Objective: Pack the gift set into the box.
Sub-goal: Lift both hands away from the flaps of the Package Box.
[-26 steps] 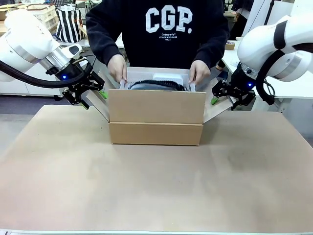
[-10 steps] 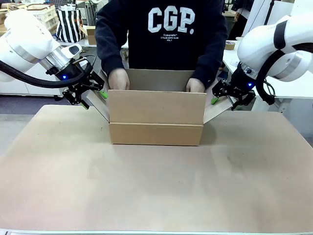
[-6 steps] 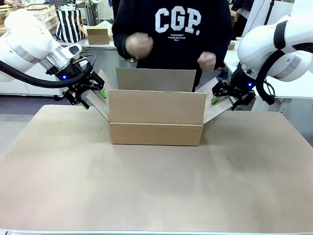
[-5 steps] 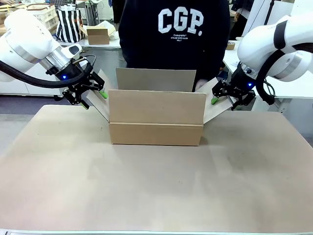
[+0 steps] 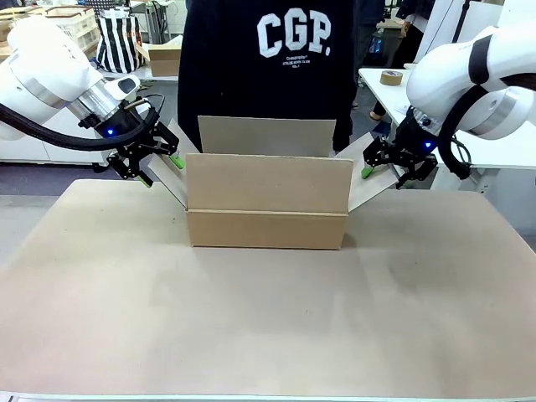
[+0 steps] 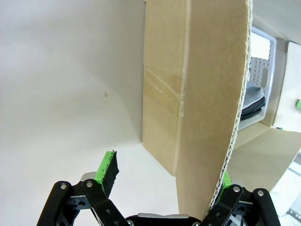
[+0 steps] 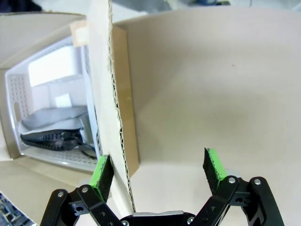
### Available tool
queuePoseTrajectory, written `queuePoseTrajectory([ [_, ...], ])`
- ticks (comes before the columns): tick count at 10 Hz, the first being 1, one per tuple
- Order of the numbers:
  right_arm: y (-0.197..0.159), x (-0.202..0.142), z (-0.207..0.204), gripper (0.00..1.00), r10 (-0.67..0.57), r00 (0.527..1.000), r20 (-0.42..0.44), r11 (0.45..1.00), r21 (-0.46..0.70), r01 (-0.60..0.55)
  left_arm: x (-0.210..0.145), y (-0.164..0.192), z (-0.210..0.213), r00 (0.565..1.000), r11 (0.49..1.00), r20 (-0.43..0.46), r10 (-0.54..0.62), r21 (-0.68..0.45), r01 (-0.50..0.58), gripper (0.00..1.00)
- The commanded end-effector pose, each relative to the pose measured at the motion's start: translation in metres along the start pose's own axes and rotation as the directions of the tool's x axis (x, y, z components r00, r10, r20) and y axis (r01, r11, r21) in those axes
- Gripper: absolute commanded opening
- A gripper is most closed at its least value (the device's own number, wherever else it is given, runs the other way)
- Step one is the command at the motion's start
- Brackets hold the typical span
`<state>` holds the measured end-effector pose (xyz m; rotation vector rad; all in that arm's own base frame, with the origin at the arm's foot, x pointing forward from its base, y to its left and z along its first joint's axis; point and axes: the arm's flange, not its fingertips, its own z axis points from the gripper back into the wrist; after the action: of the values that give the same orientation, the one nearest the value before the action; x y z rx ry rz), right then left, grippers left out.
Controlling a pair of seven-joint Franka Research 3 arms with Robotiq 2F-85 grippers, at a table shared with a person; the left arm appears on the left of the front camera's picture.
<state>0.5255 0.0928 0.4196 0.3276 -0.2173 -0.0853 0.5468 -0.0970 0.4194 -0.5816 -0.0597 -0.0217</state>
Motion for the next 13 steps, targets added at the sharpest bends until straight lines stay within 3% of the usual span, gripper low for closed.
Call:
queuePoseTrajectory([
  [1,0.003,0.001,0.001,1.0,-0.014,1.0,0.003,1.0,-0.014,0.014,-0.001,-0.002,0.002,1.0,1.0,0.006,0.009,0.014,-0.009,1.0],
  [10,0.0,0.0,0.0,1.0,0.0,1.0,0.0,1.0,0.0,0.0,0.0,0.0,0.0,1.0,1.0,0.0,0.0,0.0,0.0,1.0],
  [12,-0.003,-0.012,0.065,1.0,-0.013,0.999,0.043,0.991,0.134,0.007,-0.022,-0.014,0.054,1.0,0.993,0.007,-0.03,-0.111,0.031,1.0],
  [13,-0.015,-0.028,0.108,1.0,-0.102,0.994,0.037,0.979,0.178,0.094,-0.045,-0.018,0.089,0.997,0.984,0.046,-0.057,-0.167,0.064,1.0],
])
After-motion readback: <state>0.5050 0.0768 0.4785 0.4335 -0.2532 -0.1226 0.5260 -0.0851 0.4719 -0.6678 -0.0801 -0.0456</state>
